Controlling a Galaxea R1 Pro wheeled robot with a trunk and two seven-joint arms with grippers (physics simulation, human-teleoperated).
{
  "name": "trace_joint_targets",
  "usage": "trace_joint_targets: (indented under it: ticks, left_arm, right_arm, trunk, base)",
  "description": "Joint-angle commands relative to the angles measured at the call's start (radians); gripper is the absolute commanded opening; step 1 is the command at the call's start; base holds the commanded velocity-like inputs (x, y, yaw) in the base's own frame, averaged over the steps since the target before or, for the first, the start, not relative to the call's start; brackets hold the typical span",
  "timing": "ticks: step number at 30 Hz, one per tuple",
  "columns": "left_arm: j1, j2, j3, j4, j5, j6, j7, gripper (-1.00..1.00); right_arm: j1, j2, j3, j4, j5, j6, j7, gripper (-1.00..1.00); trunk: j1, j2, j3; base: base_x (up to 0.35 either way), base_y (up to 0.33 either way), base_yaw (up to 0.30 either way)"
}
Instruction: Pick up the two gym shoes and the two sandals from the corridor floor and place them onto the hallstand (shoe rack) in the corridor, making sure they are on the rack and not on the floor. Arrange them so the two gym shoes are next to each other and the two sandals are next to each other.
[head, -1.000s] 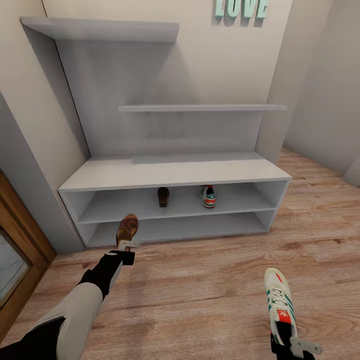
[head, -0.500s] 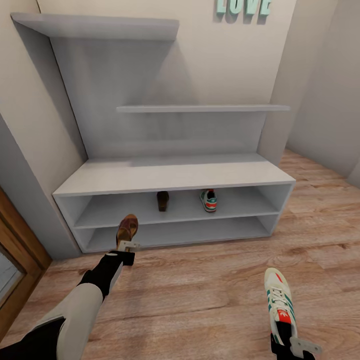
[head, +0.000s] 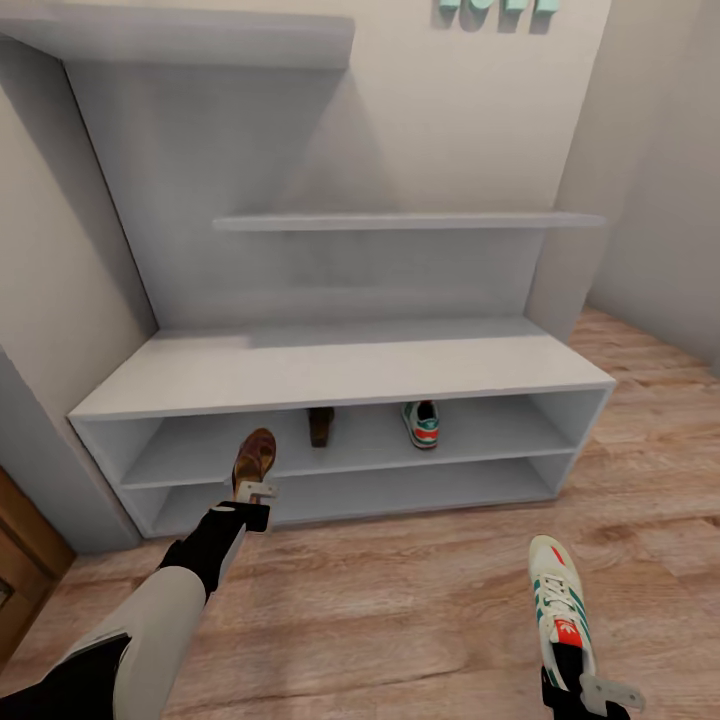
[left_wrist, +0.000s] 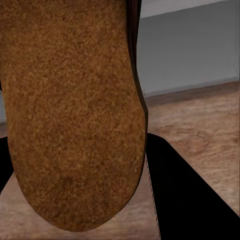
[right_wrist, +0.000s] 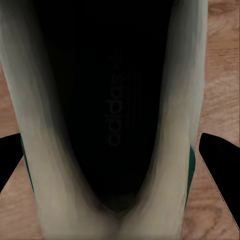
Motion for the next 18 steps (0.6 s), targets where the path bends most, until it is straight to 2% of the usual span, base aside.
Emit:
trace_joint_targets:
  ticks: [1, 6, 14, 18]
  left_arm:
    - [0.000, -0.001, 0.005, -0.002, -0.009, 0.004, -0.003, -1.00]
    - [0.000, -0.001, 0.005, -0.002, -0.009, 0.003, -0.002, -1.00]
    - [0.000, 0.000, 0.005, -0.002, -0.009, 0.001, -0.002, -1.00]
    - [0.000, 0.001, 0.005, -0.003, -0.009, 0.000, -0.002, -1.00]
  right_arm:
    - [0.000, 0.000, -0.001, 0.000, -0.004, -0.003, 0.000, -1.00]
    - [0.000, 0.000, -0.001, 0.000, -0.004, -0.003, 0.000, -1.00]
    - [0.000, 0.000, -0.001, -0.002, -0.004, -0.002, 0.001, -1.00]
    - [0.000, 0.000, -0.001, -0.003, -0.004, -0.002, 0.001, -1.00]
  trunk:
    - [0.000, 0.000, -0.001]
    - [0.000, 0.000, -0.001]
    - [0.000, 0.000, -0.001]
    - [0.000, 0.000, -0.001]
  base:
    - [0.320, -0.087, 0.000]
    - [0.244, -0.069, 0.000]
    - [0.026, -0.006, -0.003]
    - [0.030, 0.000, -0.127]
